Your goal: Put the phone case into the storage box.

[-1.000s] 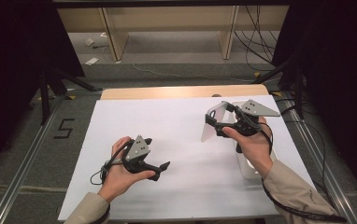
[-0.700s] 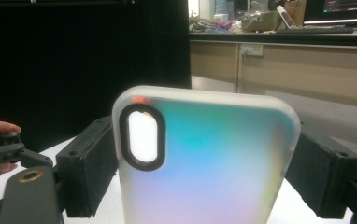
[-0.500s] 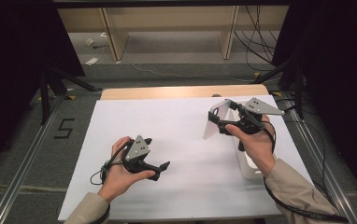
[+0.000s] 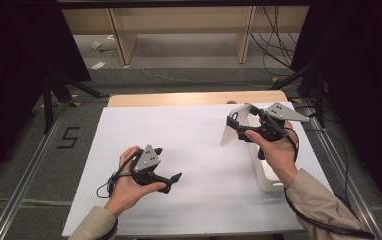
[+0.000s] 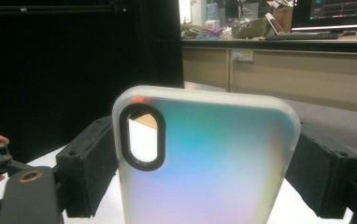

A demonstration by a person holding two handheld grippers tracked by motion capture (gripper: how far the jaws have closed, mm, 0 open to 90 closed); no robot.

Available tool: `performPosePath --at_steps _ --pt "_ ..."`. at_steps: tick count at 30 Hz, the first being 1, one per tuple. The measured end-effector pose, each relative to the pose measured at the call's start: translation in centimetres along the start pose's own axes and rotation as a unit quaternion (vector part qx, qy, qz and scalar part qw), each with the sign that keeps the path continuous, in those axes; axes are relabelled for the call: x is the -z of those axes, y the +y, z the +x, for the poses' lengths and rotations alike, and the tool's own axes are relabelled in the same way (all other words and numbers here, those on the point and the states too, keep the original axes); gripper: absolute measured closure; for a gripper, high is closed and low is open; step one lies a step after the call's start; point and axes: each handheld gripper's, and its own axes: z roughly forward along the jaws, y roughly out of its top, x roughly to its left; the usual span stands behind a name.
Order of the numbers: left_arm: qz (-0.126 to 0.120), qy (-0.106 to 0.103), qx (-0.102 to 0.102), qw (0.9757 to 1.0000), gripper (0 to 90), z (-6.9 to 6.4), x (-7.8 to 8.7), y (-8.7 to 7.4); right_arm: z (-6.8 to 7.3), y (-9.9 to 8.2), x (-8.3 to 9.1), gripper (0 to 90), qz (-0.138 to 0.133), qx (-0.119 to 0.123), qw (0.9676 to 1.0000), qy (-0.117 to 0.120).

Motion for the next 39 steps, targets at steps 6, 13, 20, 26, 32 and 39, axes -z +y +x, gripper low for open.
performPosePath --at_steps 6,13,20,26,32,39 --pt "0.000 0.000 0.000 1.0000 0.0 0.0 0.0 0.0 -0.3 0.1 0.1 18.0 -0.001 -0.002 1.0000 -0.005" --pt "-0.001 0.000 0.000 1.0000 0.0 0.0 0.0 0.0 -0.6 0.2 0.3 18.0 -0.003 -0.003 0.9999 -0.011" --pt "-0.001 0.001 0.000 1.0000 0.0 0.0 0.0 0.0 -0.9 0.3 0.4 18.0 -0.007 -0.004 0.9998 -0.017" --pt "-0.001 0.001 0.000 1.0000 0.0 0.0 0.0 0.0 -1.1 0.4 0.5 18.0 -0.009 -0.005 0.9998 -0.020" --pt "-0.002 0.001 0.000 1.0000 0.0 0.0 0.0 0.0 -1.3 0.5 0.7 18.0 -0.011 -0.005 0.9997 -0.022" --pt "-0.002 0.002 0.001 1.0000 0.0 0.0 0.0 0.0 -1.6 0.7 0.9 18.0 -0.015 -0.010 0.9994 -0.028"
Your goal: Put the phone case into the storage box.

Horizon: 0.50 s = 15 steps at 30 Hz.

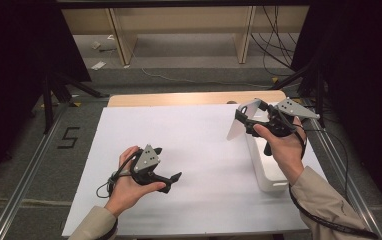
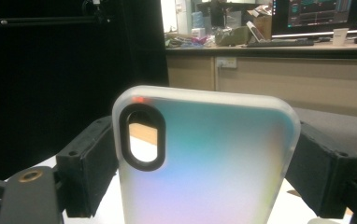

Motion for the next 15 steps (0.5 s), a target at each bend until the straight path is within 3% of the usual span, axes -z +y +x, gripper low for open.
performPosePath --at_steps 15 --pt "-0.001 0.001 0.000 1.0000 0.0 -0.01 0.01 0.02 -0.86 0.24 0.36 18.1 -0.007 -0.004 0.9999 -0.013"
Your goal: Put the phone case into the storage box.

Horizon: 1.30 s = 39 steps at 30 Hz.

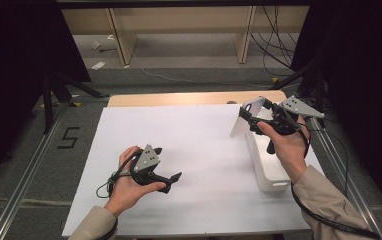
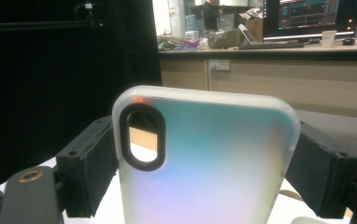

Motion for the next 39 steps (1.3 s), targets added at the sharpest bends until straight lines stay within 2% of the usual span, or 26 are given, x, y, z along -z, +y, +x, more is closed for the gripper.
performPosePath --at_steps 21,39 --pt "-0.001 0.003 0.002 1.0000 0.0 0.0 0.0 0.0 -1.4 0.6 0.8 18.0 -0.012 -0.007 0.9997 -0.021" --pt "-0.001 0.003 0.002 1.0000 0.0 0.0 0.0 0.0 -3.0 1.1 1.6 18.0 -0.021 -0.014 0.9984 -0.051"
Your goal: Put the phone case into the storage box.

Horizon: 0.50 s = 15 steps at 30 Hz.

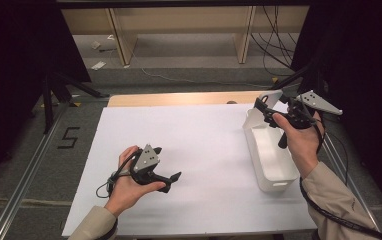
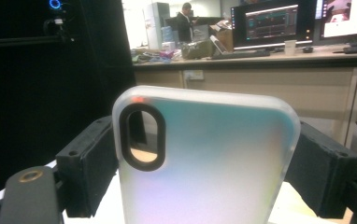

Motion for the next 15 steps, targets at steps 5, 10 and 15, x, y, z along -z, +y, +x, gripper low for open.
performPosePath --at_steps 5,10,15 --pt "0.000 0.000 -0.001 1.0000 0.0 0.0 0.0 0.0 -0.5 0.1 0.1 18.0 -0.002 -0.003 1.0000 -0.008" --pt "0.000 0.001 -0.001 1.0000 0.0 0.0 0.0 0.0 -1.0 0.1 0.3 18.0 -0.004 -0.003 0.9999 -0.017" --pt "-0.001 0.000 -0.001 1.0000 0.0 0.0 0.1 0.1 -1.4 0.1 0.4 18.0 -0.003 -0.003 0.9997 -0.024"
